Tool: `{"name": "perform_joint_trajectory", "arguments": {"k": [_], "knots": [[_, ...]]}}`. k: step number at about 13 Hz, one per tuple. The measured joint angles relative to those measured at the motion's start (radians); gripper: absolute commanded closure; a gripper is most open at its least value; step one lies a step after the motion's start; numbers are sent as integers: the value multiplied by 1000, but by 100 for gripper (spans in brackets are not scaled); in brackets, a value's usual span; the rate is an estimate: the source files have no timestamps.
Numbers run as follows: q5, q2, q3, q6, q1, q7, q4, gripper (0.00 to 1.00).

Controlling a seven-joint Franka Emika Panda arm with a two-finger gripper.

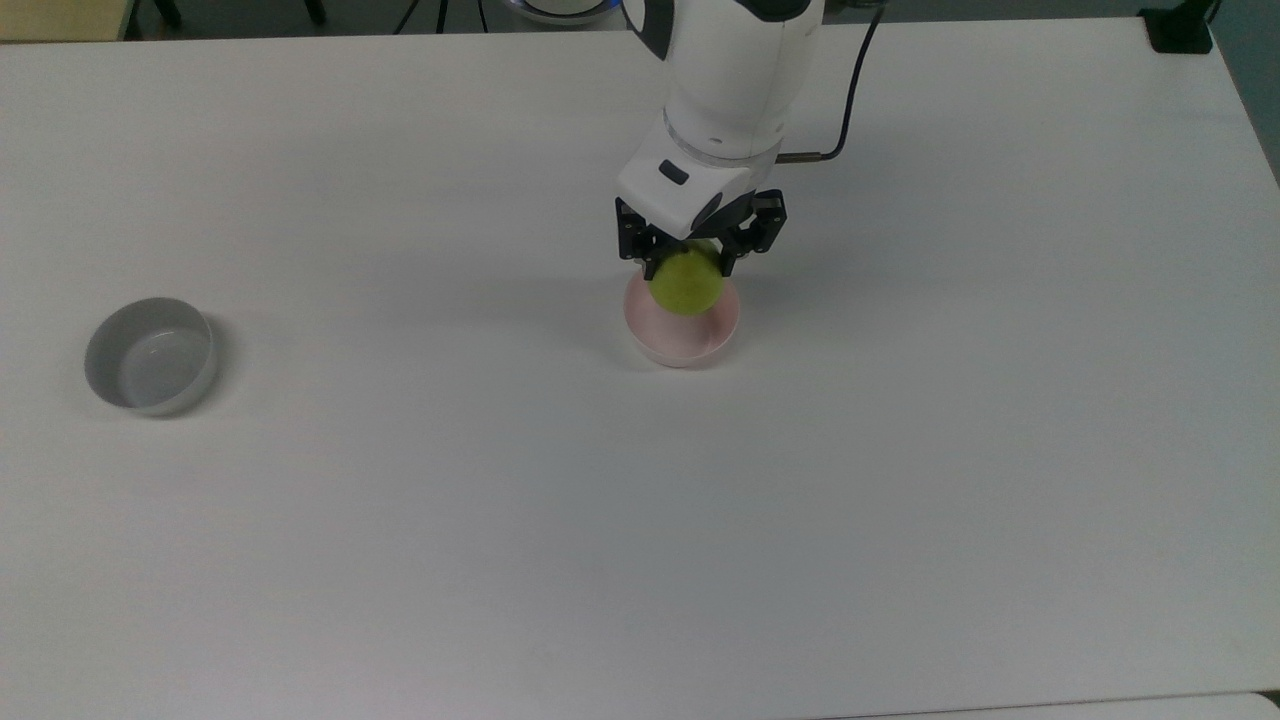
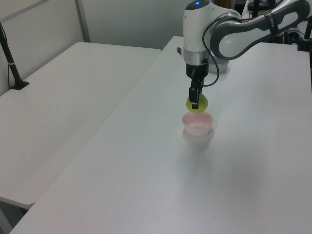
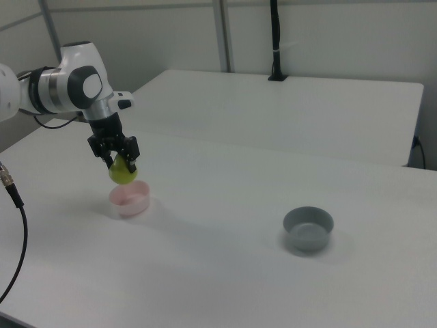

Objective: Place the pear in the bowl
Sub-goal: 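Lower the pear into the pink bowl and open the gripper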

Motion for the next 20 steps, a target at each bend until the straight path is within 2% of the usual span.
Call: {"name": "perform_joint_trajectory", "arguments": {"k": [4, 10, 13, 14, 20], "knots": [[0, 26, 1, 0, -1, 0, -9, 45], [-35, 72, 4, 5, 2, 0, -10, 31], [-37, 82, 5, 32, 3, 0, -10, 13], [-37, 84, 5, 40, 3, 0, -10, 0], [-37, 84, 5, 44, 3, 12, -7, 0]]}}
